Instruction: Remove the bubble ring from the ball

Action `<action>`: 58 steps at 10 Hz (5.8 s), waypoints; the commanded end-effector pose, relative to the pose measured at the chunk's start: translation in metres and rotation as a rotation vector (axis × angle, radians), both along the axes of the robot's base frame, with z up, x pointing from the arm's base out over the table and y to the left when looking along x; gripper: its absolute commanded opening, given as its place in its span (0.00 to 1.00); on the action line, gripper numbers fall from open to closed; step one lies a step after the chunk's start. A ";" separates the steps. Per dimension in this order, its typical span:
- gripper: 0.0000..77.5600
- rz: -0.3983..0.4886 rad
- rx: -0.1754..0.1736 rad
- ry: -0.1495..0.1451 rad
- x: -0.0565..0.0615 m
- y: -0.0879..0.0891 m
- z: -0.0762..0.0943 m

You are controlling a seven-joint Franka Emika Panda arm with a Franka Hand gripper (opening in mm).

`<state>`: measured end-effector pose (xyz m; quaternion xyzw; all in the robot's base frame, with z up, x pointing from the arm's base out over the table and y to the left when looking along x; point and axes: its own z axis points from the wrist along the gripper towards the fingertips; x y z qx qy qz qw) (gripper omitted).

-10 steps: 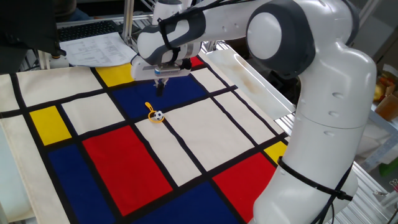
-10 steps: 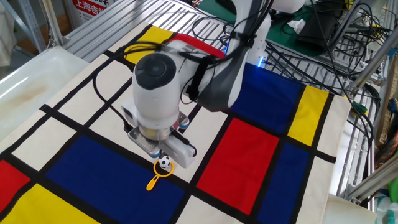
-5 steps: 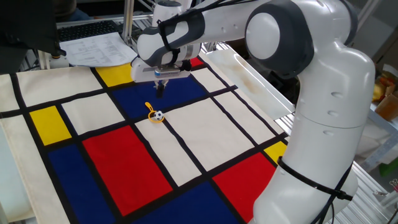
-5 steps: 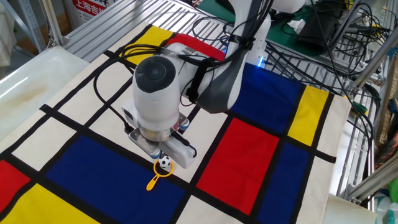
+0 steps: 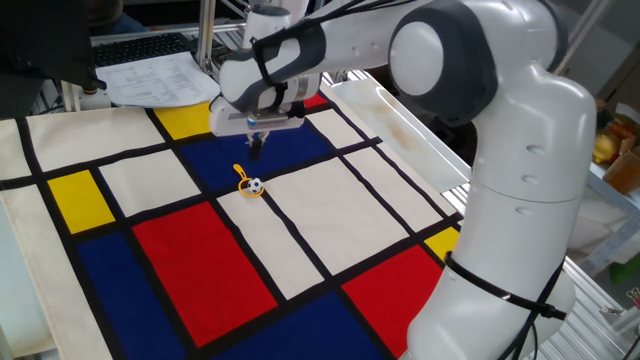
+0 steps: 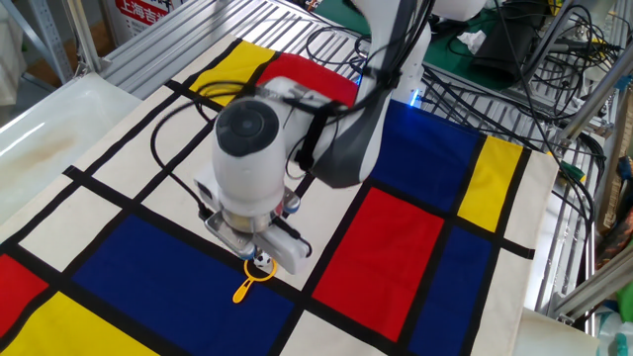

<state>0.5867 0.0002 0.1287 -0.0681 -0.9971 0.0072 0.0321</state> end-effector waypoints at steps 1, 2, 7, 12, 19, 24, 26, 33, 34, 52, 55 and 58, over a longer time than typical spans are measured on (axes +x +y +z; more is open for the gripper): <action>0.00 0.006 0.004 -0.012 0.004 0.001 -0.009; 0.00 0.007 0.005 -0.014 0.004 0.001 -0.010; 0.00 0.019 0.005 -0.023 0.011 0.002 -0.017; 0.00 0.030 0.007 -0.023 0.021 0.001 -0.023; 0.00 0.044 0.012 -0.027 0.028 0.000 -0.035; 0.00 0.047 0.019 -0.031 0.032 0.000 -0.041; 0.00 0.050 0.021 -0.032 0.034 0.000 -0.044; 0.00 0.053 0.029 -0.046 0.037 -0.001 -0.055; 0.00 0.046 0.029 -0.046 0.037 0.000 -0.055; 0.00 -0.007 0.023 0.014 0.041 0.001 -0.059; 0.00 0.033 0.014 0.012 0.042 0.002 -0.060; 0.00 0.044 0.015 0.012 0.042 0.002 -0.062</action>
